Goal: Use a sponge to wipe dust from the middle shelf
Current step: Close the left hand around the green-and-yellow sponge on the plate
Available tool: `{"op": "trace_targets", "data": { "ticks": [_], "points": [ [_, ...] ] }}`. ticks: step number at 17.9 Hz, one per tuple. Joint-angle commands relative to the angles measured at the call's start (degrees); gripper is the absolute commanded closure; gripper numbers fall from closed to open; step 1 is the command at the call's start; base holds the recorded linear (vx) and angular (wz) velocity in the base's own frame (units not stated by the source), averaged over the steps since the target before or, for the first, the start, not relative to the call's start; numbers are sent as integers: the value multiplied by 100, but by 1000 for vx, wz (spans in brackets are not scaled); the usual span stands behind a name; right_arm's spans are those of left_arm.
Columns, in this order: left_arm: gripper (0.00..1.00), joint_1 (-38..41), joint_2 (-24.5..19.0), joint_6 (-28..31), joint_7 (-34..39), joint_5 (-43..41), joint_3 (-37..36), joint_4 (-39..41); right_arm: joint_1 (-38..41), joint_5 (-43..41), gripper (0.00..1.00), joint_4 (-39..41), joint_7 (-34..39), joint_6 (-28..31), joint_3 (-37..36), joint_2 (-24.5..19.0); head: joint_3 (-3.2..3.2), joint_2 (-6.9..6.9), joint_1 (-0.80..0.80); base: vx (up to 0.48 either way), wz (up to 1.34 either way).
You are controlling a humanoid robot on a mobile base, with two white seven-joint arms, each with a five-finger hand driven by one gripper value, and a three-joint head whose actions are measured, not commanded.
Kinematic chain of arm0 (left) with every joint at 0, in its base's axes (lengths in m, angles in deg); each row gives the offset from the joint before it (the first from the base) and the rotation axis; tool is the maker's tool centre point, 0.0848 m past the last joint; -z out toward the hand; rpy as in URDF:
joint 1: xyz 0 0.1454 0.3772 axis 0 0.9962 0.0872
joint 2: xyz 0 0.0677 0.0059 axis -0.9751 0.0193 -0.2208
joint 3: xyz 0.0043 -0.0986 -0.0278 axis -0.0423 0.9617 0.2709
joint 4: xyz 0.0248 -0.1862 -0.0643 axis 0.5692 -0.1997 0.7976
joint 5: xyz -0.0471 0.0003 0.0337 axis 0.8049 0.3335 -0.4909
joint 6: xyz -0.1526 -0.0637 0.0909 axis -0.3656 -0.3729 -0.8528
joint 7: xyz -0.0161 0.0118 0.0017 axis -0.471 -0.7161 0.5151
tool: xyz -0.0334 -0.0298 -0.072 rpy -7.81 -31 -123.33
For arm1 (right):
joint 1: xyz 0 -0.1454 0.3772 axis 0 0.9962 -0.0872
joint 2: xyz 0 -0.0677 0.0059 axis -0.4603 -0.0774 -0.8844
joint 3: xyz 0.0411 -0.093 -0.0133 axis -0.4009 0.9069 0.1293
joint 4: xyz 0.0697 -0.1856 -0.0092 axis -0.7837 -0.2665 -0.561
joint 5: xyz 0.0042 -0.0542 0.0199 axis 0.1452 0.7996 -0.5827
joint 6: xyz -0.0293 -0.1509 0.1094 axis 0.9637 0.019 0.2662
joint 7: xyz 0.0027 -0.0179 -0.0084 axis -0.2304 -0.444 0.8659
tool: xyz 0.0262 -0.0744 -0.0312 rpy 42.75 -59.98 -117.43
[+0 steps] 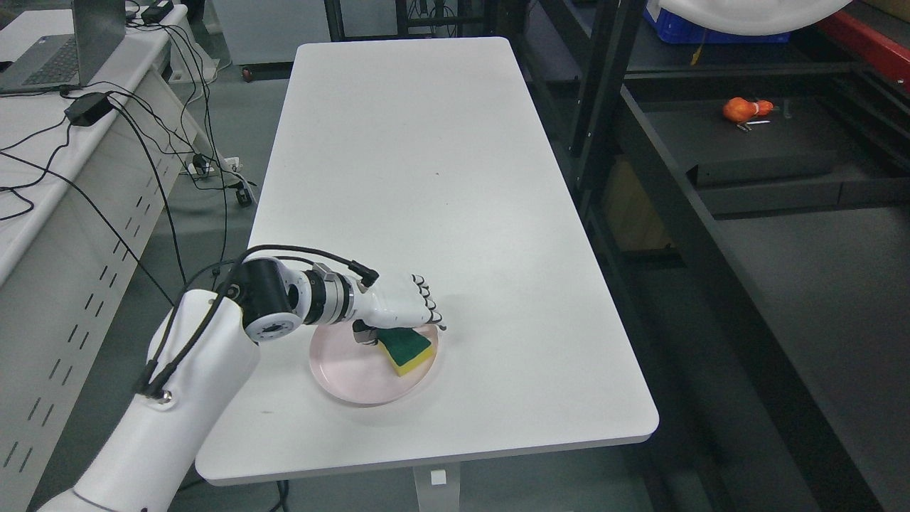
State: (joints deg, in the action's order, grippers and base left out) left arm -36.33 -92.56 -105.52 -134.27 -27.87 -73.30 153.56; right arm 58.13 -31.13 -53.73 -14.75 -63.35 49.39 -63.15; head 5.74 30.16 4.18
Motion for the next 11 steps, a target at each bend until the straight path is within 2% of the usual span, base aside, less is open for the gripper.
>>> {"op": "trace_targets", "data": {
  "ticks": [1, 6, 8, 11],
  "points": [
    [14, -123, -138, -3, 9, -50, 419, 213, -2, 0, 0, 100, 2, 414, 0, 100, 0, 0, 0, 0, 0],
    [14, 561, -33, -3, 9, -49, 182, 187, -2, 0, 0, 100, 2, 414, 0, 100, 0, 0, 0, 0, 0],
    [14, 615, 177, -3, 18, -76, 33, 56, -2, 0, 0, 100, 2, 414, 0, 100, 0, 0, 0, 0, 0],
    [15, 572, 248, -3, 9, -129, 41, -94, -2, 0, 0, 100, -7, 414, 0, 100, 0, 0, 0, 0, 0]
  ]
}}
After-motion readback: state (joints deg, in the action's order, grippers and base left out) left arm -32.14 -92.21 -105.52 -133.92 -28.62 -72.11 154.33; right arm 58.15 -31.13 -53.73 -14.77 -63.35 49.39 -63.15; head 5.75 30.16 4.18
